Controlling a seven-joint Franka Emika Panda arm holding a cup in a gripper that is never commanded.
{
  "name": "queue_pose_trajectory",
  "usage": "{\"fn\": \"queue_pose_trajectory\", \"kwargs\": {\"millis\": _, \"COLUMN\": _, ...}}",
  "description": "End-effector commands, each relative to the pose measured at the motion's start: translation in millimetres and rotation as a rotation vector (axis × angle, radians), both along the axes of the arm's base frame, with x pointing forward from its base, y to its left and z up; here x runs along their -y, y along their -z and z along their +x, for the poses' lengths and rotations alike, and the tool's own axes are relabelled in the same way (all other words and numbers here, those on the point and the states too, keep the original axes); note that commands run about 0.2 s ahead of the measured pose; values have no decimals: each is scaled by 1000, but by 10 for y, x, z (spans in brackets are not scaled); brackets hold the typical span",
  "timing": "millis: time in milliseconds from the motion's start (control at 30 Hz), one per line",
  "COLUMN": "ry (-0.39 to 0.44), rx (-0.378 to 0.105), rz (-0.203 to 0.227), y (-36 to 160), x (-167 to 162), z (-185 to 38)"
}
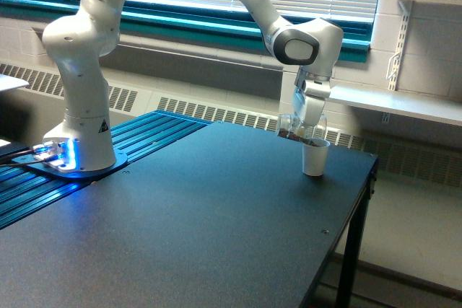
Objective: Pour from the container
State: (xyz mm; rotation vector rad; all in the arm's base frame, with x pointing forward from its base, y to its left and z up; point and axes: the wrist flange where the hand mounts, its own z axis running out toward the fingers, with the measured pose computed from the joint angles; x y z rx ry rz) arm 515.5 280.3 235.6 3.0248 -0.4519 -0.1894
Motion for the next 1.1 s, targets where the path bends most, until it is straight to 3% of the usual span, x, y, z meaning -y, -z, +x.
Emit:
{"fn": "queue_pose_trajectory", "kwargs": {"millis": 33, "ry": -39, "rx": -22, "rz": -12, "y": 74, "x": -68, "z": -49}}
{"fn": "queue_pose_trajectory", "kwargs": {"millis": 1100, "ry": -74, "rx": -49, "rz": -15, "y": 45, "x": -133, "z": 29}}
